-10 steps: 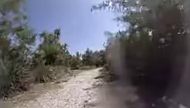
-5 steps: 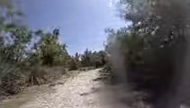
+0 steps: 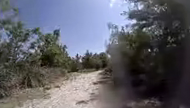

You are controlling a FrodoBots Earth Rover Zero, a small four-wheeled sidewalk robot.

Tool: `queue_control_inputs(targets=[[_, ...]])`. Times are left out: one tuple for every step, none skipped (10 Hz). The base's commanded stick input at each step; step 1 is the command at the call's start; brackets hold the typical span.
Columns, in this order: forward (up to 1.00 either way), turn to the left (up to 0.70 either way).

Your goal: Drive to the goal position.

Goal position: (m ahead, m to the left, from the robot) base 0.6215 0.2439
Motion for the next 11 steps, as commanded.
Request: queue_control_inputs(targets=[[0.70,0.14],[0.70,0.14],[0.70,0.14],[0.70,0.01],[0.70,0.00],[0.70,0.00],[0.70,0.00],[0.70,0.00],[0.70,0.00],[0.70,0.00],[0.70,0.00]])
